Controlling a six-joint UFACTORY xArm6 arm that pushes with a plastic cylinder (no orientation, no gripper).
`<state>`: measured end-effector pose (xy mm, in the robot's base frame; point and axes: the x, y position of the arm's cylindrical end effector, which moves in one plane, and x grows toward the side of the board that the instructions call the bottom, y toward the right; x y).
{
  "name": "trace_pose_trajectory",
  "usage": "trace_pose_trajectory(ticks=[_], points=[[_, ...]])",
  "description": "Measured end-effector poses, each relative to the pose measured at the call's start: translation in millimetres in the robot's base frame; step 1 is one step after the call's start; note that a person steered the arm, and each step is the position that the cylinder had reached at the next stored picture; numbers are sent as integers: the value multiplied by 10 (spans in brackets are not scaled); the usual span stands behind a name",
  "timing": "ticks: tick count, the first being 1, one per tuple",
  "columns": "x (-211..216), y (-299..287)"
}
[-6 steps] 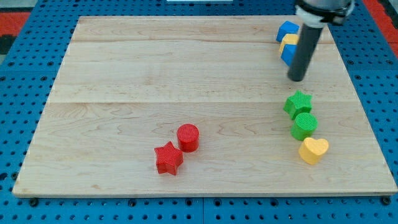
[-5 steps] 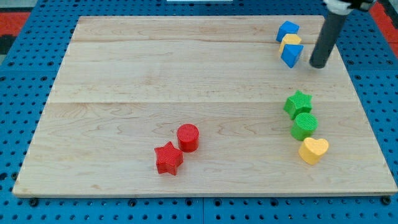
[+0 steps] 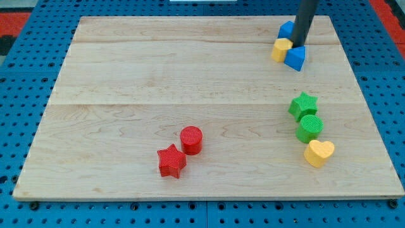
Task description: Push the yellow hexagon towards the center
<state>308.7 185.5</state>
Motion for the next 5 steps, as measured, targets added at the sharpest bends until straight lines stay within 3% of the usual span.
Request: trace_pose_trajectory(ticks=[1,2,3,4,5], points=[[151,-424],[-41,-923],[-124,-831],[-546,-993],[-130,-1482]])
